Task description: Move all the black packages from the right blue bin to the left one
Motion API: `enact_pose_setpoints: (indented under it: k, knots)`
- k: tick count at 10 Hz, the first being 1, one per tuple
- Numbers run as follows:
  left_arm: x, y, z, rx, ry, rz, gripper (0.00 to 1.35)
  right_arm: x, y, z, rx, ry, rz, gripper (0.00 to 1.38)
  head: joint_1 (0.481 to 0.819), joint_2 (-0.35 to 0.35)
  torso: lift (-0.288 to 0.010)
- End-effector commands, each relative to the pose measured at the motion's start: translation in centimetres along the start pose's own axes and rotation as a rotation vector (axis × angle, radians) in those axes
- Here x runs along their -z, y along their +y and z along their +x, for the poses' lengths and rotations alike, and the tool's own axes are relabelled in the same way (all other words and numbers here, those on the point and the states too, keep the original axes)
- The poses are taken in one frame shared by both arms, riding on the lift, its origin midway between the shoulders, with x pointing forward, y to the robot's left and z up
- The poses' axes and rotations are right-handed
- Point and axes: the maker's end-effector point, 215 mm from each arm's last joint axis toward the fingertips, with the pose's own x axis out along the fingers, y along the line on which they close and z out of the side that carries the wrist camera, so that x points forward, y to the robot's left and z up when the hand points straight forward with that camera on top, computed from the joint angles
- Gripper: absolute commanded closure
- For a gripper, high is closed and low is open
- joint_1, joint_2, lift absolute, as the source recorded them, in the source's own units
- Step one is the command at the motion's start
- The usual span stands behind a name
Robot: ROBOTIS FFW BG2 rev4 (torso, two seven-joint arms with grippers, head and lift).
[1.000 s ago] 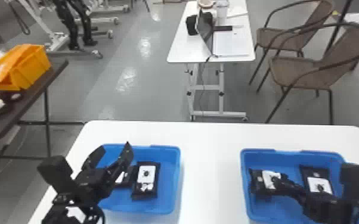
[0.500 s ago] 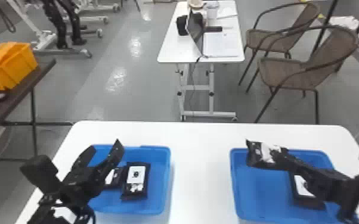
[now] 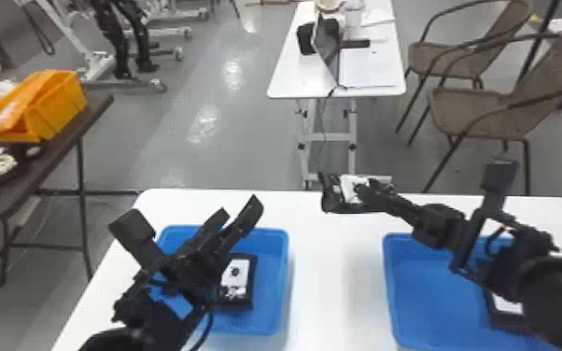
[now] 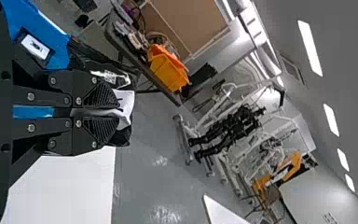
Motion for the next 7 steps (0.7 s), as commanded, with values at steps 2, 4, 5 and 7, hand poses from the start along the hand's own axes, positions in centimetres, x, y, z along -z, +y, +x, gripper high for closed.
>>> enact_pose_setpoints:
  k: [2,4,5,7]
  knots:
    - [0.3,-3.8,1.8,0.114,0.034,-0.038,0.28,0.7,2.1,4.1,-0.081,0.031,-0.010,1.08,0.695,0.176,-0.040]
    - [0.9,-5.9,2.7,0.178,0.051,-0.048,0.28,1.7,4.4,6.3,-0.146,0.052,0.004,1.08,0.695,0.182,-0.040]
    - [1.3,-6.6,3.0,0.205,0.056,-0.056,0.28,1.7,5.8,7.2,-0.178,0.055,0.005,1.08,0.695,0.187,-0.040]
    - [1.8,-6.6,3.1,0.208,0.072,-0.058,0.28,1.9,7.9,8.5,-0.225,0.071,-0.006,1.08,0.695,0.202,-0.040]
